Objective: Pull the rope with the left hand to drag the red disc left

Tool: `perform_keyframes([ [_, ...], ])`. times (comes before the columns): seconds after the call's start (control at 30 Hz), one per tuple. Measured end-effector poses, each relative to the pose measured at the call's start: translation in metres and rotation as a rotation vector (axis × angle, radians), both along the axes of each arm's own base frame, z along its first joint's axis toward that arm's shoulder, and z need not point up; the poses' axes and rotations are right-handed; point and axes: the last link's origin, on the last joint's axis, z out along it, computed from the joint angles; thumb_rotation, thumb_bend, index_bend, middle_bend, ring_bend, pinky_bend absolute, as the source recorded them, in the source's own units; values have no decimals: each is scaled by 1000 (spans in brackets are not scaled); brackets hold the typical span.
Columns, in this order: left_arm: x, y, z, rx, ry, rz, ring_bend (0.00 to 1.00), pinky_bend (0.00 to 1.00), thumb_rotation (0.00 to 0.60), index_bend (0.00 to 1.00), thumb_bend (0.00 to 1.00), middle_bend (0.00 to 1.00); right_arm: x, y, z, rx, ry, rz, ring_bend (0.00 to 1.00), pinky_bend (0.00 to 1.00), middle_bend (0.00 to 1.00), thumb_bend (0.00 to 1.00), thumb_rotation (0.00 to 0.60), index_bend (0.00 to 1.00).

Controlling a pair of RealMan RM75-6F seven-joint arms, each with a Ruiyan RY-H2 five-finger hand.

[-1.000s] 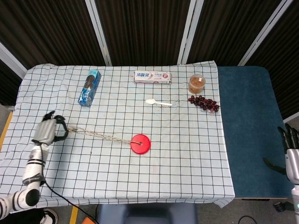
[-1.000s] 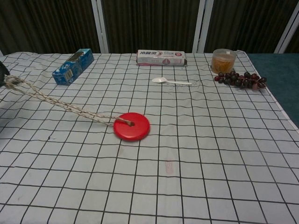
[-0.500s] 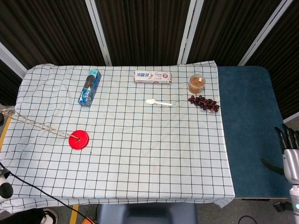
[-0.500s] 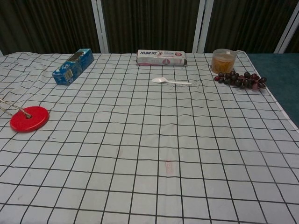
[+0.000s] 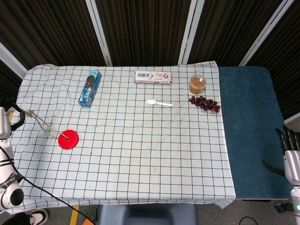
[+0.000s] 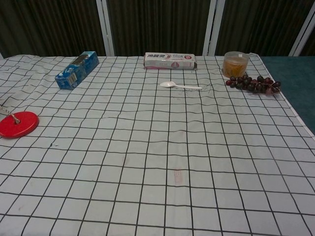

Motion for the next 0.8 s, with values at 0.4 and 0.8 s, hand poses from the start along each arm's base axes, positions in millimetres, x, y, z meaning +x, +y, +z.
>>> perform_keyframes([
  [0.4, 14, -6, -76, -384, -11, 27, 0, 0, 600, 0, 285, 0, -5, 1, 1, -10, -9, -15, 0, 0, 0, 271, 600, 0],
  [0.8, 10, -43, -54, -356, -21, -40, 0, 0, 600, 0, 352, 0, -4, 5, -1, -6, -28, -3, 0, 0, 0, 271, 600, 0],
])
